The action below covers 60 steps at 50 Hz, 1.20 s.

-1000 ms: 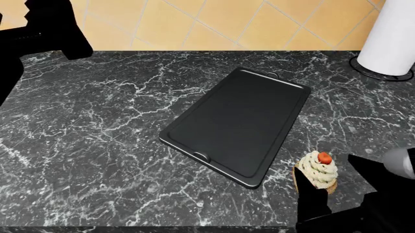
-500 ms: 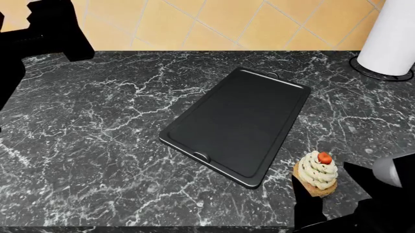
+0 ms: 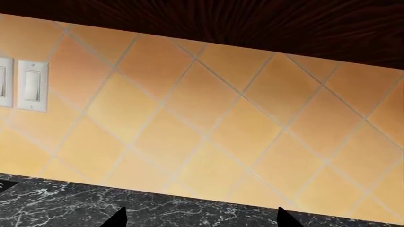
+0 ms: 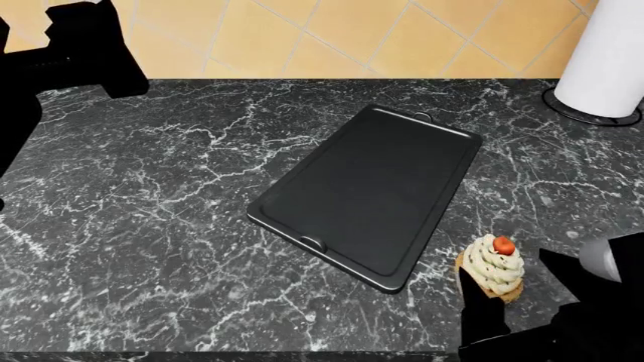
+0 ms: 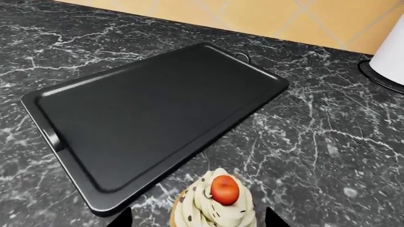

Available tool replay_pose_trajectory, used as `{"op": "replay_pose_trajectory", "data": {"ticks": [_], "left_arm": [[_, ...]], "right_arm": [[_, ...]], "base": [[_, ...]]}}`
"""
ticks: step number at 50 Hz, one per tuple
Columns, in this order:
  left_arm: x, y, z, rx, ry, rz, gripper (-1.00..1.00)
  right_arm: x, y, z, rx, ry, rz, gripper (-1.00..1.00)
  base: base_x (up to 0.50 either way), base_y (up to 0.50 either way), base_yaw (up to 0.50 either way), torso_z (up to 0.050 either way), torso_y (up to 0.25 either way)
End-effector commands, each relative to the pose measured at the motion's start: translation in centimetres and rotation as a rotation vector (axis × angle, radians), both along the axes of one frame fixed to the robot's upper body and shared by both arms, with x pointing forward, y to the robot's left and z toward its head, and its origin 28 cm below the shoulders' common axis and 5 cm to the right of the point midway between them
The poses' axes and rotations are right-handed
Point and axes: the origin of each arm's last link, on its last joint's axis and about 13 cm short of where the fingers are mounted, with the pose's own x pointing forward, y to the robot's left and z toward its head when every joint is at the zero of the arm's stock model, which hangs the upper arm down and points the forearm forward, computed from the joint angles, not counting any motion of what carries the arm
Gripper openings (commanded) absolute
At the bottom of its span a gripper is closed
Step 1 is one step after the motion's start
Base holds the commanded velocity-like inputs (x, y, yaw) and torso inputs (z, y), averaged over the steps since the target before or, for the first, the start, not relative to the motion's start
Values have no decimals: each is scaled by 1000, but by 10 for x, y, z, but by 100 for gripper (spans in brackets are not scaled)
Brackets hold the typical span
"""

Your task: Pick up the bowl with cake and place it on the tray. Pick up the cupcake and place it on the tray.

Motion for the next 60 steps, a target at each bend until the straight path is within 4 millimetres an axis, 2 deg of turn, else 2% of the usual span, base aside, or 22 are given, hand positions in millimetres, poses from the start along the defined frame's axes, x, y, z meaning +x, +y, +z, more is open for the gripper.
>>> {"op": "replay_pose_trajectory", "data": {"ticks": [1,32,60], "left_arm": [[-1,0,0,1,-2,-3,100],[-1,-1,0,3,-2,-7,100],[-2,-1,-1,5,-2,-10,100]], "right_arm": [[9,-1,-3,-2,3,-13,100],[23,-1,-13,0,21,-30,100],[22,-4,-22,1,37,-39,100]], "base": [[0,0,0,0,0],[0,0,0,0,0],[0,0,0,0,0]]}}
